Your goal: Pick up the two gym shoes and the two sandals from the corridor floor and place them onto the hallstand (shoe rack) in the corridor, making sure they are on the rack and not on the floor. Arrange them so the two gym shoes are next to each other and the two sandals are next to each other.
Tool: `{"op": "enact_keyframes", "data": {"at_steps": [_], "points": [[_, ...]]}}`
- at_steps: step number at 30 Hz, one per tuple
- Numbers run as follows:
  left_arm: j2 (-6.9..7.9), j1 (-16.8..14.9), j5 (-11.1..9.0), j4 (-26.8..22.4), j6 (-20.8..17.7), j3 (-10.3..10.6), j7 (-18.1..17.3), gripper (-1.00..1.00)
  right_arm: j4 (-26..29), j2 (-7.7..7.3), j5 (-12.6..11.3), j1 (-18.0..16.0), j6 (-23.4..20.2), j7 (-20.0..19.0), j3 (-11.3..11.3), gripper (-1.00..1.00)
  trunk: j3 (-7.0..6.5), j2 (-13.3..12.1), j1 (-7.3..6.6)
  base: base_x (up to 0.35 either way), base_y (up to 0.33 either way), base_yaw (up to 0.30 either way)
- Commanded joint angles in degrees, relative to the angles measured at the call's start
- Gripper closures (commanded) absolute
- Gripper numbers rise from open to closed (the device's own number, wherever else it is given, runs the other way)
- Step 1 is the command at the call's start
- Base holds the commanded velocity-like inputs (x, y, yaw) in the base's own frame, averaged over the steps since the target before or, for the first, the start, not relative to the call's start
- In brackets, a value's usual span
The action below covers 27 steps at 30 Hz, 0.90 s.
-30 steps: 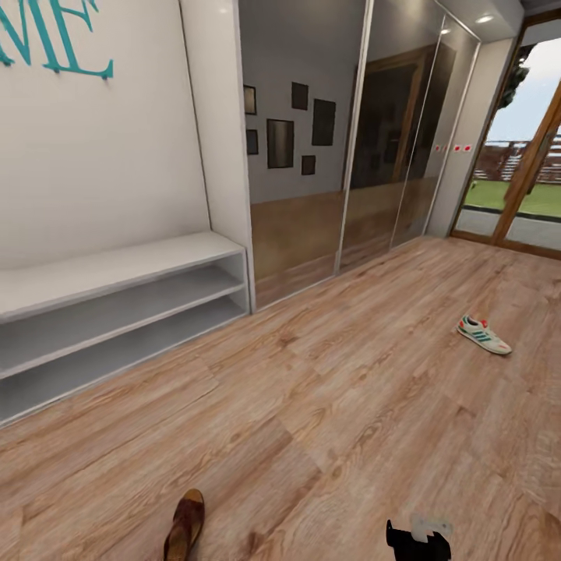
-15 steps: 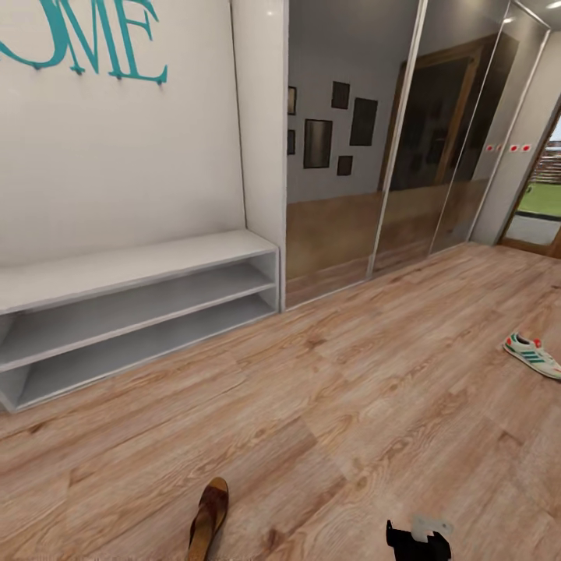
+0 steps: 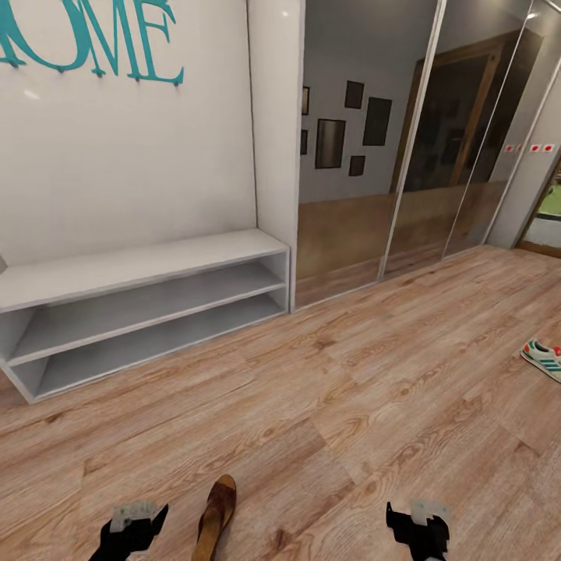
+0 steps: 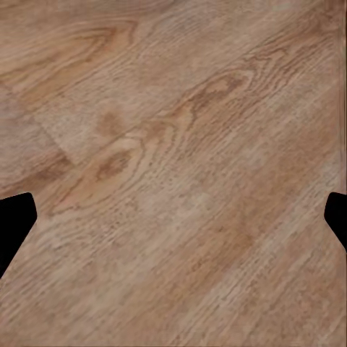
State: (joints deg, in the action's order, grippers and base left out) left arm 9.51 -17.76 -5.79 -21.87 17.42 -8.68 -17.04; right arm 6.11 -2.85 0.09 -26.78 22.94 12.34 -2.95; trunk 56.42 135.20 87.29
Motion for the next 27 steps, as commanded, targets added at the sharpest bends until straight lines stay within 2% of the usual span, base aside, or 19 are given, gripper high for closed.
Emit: {"op": "enact_keyframes", "data": {"at_steps": [1, 2, 6, 11, 16, 17, 22, 27], "points": [[-0.07, -1.0, -0.2, 0.1, -1.4, -0.2, -0.6, -1.00, 1.4, -0.13, 0.0, 0.0, 0.2, -0.1, -0.3, -1.00, 0.06, 0.0, -0.01, 0.000, 0.000, 0.005], [-0.14, -2.8, 0.6, 0.0, -4.2, -0.2, -0.7, -1.00, 4.4, -0.37, 0.0, 0.0, 0.0, -0.1, -0.3, -1.00, 0.06, 0.0, -0.01, 0.000, 0.000, 0.003], [-0.41, -6.6, 2.4, -0.5, -10.5, -0.1, -0.7, -1.00, 11.8, -0.82, 0.0, 0.0, -2.2, 0.0, -0.4, -1.00, 0.06, 0.0, -0.01, 0.000, 0.000, 0.002], [-0.78, -9.7, 3.8, -0.7, -13.3, -0.1, -0.7, -1.00, 17.3, -0.99, -0.1, 0.0, -6.9, -0.1, -0.4, -1.00, 0.06, 0.0, -0.01, 0.000, 0.000, 0.000], [-1.22, -14.5, 6.7, -0.5, -16.2, -0.1, -0.6, -1.00, 27.1, -1.08, -0.2, 0.0, -17.2, -0.1, -0.5, -1.00, 0.06, 0.0, -0.01, 0.000, 0.000, 0.000], [-2.02, -17.4, 9.6, -0.5, -19.8, -0.1, -0.6, -1.00, 34.9, -1.10, -0.3, 0.0, -23.8, -0.1, -0.5, -1.00, 0.06, 0.0, -0.01, 0.000, 0.000, 0.000], [-2.74, -18.8, 12.3, -0.5, -21.8, -0.1, -0.5, -1.00, 41.7, -1.11, -0.4, 0.0, -27.2, -0.1, -0.6, -1.00, 0.06, 0.0, -0.01, 0.000, 0.000, 0.000], [-2.91, -19.1, 14.3, -0.5, -22.3, -0.2, -0.5, -1.00, 44.9, -1.11, -0.4, 0.0, -28.4, 0.0, -0.5, -1.00, 0.06, 0.0, -0.01, 0.000, 0.000, 0.000]]}}
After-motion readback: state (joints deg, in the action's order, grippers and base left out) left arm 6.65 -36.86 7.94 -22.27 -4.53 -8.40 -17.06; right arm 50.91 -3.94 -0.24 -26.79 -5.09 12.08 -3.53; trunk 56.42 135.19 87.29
